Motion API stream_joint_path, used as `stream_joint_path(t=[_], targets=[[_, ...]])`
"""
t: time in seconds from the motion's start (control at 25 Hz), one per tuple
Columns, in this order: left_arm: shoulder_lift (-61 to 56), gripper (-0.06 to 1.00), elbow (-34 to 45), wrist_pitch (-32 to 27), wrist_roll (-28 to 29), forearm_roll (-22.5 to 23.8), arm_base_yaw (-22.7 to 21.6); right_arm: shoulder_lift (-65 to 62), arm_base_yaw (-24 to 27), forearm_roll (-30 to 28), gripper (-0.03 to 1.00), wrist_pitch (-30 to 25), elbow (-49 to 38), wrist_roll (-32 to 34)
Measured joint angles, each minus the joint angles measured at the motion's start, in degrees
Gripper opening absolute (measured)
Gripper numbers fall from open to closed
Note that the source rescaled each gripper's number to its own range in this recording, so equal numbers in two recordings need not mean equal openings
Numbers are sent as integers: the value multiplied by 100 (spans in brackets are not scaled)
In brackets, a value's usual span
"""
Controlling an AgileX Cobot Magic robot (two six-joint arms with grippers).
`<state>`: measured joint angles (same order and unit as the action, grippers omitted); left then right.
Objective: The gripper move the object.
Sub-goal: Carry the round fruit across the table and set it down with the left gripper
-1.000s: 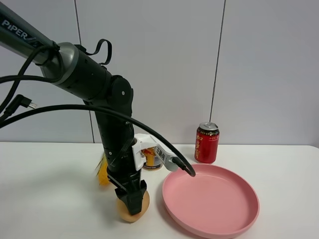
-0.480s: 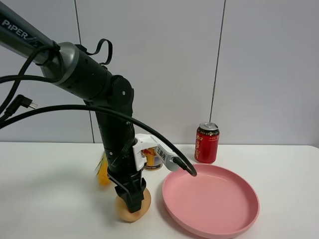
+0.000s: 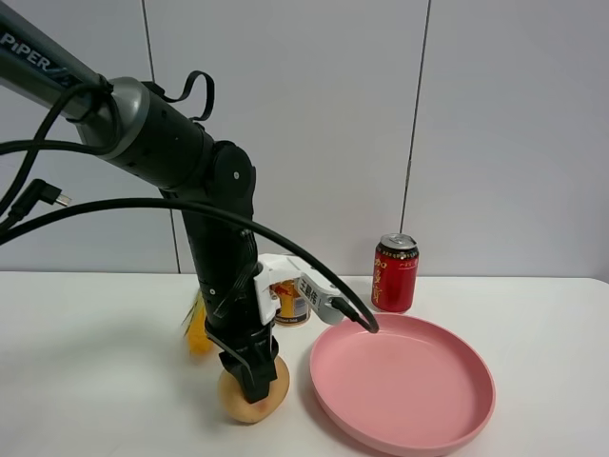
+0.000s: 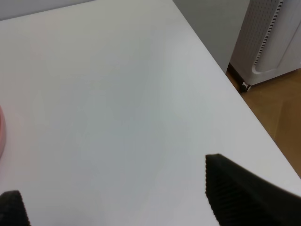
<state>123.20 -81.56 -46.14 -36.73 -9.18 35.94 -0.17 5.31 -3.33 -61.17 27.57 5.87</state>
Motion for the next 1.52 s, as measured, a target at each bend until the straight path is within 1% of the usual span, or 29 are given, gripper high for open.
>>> stream_joint_path(t=[0.16,0.32,0.48,0.6,0.76,0.84,0.92,1.0,1.12,1.2,1.36,1.52], targets=[[-172,1,0,-183,6,0,5,0,0,0,100,0,0,0],[-497,1,0,-317,181,28,5,0,0,0,100,0,0,0],[-996,1,-57,-419,556,81,-152,0,0,0,100,0,0,0],[-1255,1,-436,-775,1118,159,-482,0,0,0,100,0,0,0],[-1316,1,-1303,-1277,2228,260,-1111,0,0,0,100,0,0,0],[-1316,1,-1646,-1272,2916,262,-1473,0,0,0,100,0,0,0],[-1316,1,-1792,-1197,3494,274,-1875,0,0,0,100,0,0,0],[-1284,1,-1821,-1169,3914,303,-2214,0,0,0,100,0,0,0],[-1103,1,-1827,-1246,4090,324,-2567,0,0,0,100,0,0,0],[-924,1,-1827,-1281,4117,324,-2686,0,0,0,100,0,0,0],[-500,1,-1827,-1250,4128,324,-2733,0,0,0,100,0,0,0],[-33,0,-1827,-986,4118,306,-2733,0,0,0,100,0,0,0]])
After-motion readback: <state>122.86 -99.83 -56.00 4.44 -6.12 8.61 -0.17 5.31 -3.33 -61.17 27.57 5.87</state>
